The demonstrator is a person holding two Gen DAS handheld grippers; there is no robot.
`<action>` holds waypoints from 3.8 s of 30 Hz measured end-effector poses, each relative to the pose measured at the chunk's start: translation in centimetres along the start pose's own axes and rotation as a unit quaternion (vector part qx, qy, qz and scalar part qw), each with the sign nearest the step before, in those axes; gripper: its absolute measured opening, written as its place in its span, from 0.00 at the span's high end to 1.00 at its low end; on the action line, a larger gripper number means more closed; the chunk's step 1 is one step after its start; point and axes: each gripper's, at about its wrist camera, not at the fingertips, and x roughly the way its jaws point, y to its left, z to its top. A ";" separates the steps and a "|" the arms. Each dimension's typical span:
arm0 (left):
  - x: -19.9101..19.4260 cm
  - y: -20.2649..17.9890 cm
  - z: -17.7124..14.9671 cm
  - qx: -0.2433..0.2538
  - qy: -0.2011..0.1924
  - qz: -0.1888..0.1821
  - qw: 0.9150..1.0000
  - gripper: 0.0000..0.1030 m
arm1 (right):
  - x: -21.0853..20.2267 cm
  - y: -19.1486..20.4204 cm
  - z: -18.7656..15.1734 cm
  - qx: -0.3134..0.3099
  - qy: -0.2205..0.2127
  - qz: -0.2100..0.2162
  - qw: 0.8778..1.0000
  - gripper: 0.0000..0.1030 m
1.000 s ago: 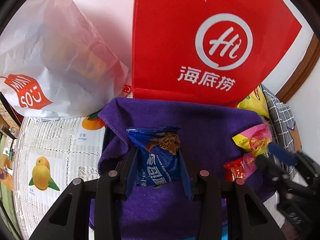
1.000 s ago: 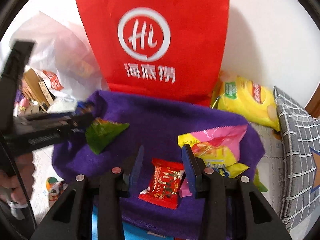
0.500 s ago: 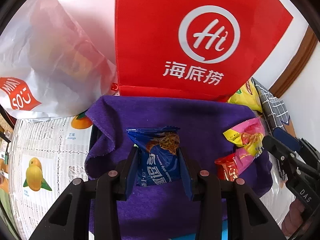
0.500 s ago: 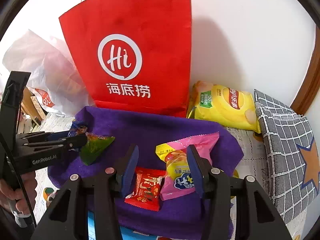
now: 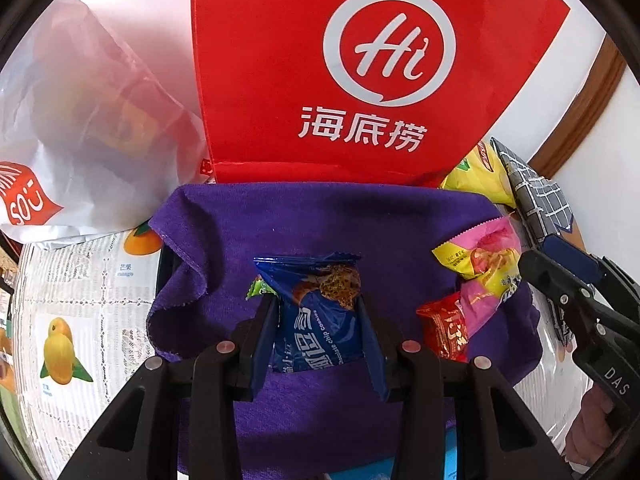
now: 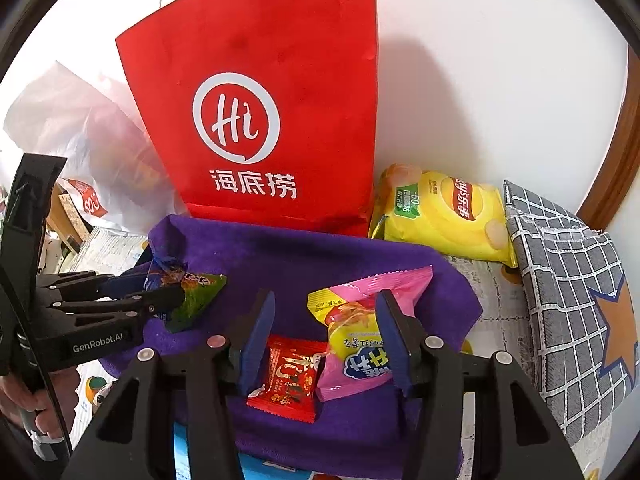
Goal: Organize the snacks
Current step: 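Open both tools and lift them away from the purple towel, then grasp the pink wafer packet with the right tool while the left tool grasps the panda-print packet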
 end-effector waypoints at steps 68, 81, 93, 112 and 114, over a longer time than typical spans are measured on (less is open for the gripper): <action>-18.8 -0.2 -17.8 -0.002 -0.122 0.069 0.990 0.39 | -16.7 -0.1 -16.0 0.049 -0.016 -0.051 0.997 0.11; -15.8 1.8 -19.9 -0.024 -0.082 0.049 0.995 0.39 | -9.2 1.4 -21.9 0.054 0.081 -0.018 0.995 0.33; -14.3 2.5 -20.5 -0.040 -0.060 0.033 0.997 0.39 | -7.4 2.7 -23.0 0.044 0.094 -0.020 0.994 0.45; -11.6 4.0 -19.2 -0.063 -0.042 0.018 0.997 0.39 | -6.6 1.9 -23.1 0.001 0.077 -0.034 0.996 0.62; -11.0 3.8 -18.5 -0.063 -0.041 0.013 0.997 0.39 | -6.8 1.4 -23.0 0.010 0.076 -0.033 0.996 0.62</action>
